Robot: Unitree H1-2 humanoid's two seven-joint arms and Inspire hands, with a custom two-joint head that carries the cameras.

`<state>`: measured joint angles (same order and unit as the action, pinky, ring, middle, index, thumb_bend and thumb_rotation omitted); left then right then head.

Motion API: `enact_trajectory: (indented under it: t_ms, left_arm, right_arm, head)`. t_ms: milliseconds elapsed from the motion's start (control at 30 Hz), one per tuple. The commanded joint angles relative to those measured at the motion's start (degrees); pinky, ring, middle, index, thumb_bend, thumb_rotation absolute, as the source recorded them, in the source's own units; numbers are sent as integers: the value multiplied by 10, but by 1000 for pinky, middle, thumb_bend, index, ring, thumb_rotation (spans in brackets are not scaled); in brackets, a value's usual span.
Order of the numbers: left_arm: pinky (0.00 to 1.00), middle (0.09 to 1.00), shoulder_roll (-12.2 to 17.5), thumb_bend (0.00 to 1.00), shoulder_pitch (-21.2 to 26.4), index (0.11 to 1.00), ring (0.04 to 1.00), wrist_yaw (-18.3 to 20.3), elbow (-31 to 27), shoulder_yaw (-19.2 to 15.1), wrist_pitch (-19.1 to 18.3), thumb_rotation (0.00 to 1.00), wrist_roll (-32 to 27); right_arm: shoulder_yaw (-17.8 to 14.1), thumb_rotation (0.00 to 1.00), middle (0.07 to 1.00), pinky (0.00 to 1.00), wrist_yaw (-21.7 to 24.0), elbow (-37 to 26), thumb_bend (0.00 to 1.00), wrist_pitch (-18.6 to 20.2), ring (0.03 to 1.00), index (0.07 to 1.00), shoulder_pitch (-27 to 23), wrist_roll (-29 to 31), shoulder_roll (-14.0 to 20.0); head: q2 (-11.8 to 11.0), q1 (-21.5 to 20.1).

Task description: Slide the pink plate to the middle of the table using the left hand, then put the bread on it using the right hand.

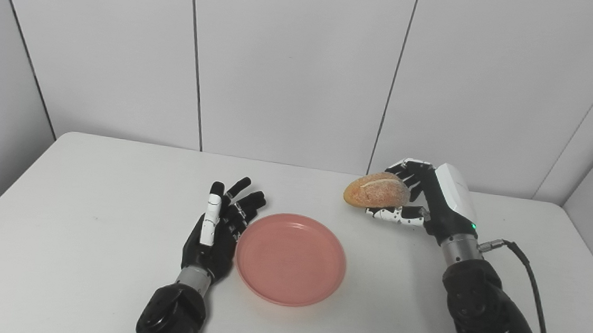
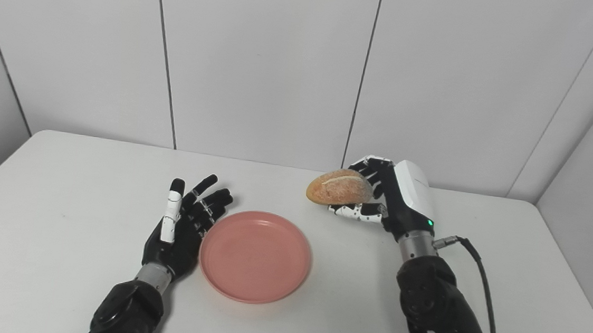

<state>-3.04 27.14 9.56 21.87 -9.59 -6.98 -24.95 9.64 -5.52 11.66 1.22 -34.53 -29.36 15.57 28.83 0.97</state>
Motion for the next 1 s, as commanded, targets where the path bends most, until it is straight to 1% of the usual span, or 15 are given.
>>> enact_trajectory:
  t_ms: [0, 133, 167, 233, 333, 400, 433, 500, 600, 667, 733, 800, 967]
  left_arm:
    - [946, 688, -12, 821, -16, 790, 790, -18, 18, 4, -14, 756, 11]
    - [926, 687, -16, 828, -14, 790, 791, -20, 21, 4, -12, 748, 14]
    - [930, 686, -17, 829, -13, 790, 790, -20, 23, 2, -12, 744, 11]
    - [971, 681, -19, 831, -12, 787, 789, -18, 28, 1, -12, 725, 8]
    - [966, 681, -20, 826, -11, 795, 791, -16, 32, 3, -7, 736, 11]
    - [975, 686, -19, 816, -11, 786, 799, -14, 32, 5, -4, 753, 12]
    - [976, 686, -19, 815, -12, 785, 799, -13, 32, 5, -4, 754, 12]
    - [977, 689, -19, 815, -12, 789, 804, -14, 31, 5, -5, 757, 12]
    - [965, 682, -18, 815, -12, 790, 796, -16, 29, 3, -7, 746, 10]
    - [952, 681, -18, 809, -11, 789, 799, -17, 29, 1, -8, 745, 8]
    - [957, 681, -18, 810, -11, 789, 800, -16, 28, -1, -9, 735, 5]
    - [966, 678, -19, 813, -11, 780, 802, -16, 26, -2, -11, 724, 3]
    - [981, 684, -15, 823, -11, 777, 818, -13, 25, 1, -13, 721, 6]
  right_arm:
    - [-4, 3, 504, 356, 3, -21, 519, -13, 436, 479, -34, 3, 0]
    - [-3, 3, 507, 362, 21, -30, 518, -3, 444, 477, -33, 6, -6]
    - [-2, 3, 511, 372, 25, -31, 518, 0, 456, 476, -33, 6, -9]
    - [0, 3, 516, 389, 32, -32, 517, -1, 477, 474, -32, 7, -16]
    - [0, 3, 520, 396, 37, -30, 517, -4, 485, 471, -31, 8, -21]
    - [3, 3, 534, 430, 49, -35, 514, 8, 525, 464, -32, 8, -28]
    - [5, 3, 535, 433, 55, -37, 514, 14, 527, 463, -32, 8, -31]
    - [8, 4, 504, 446, 64, -42, 518, 23, 538, 480, -32, 5, -38]
    - [14, 4, 526, 437, 70, -44, 516, 39, 514, 471, -35, -4, -48]
    - [14, 5, 528, 444, 78, -43, 516, 52, 523, 472, -35, 3, -59]
    - [14, 5, 529, 446, 82, -41, 516, 58, 524, 471, -35, 9, -70]
    - [18, 4, 534, 469, 84, -38, 515, 62, 546, 468, -33, 6, -77]
    - [32, 4, 540, 484, 92, -24, 513, 62, 563, 464, -32, -1, -81]
  head:
    - [0, 7]
    - [-1, 20]
    - [-2, 26]
    - [-3, 29]
    - [-3, 30]
    - [-3, 32]
    - [-3, 33]
    - [-3, 31]
    - [-4, 28]
    - [-4, 27]
    - [-2, 27]
    - [-2, 28]
    - [-1, 29]
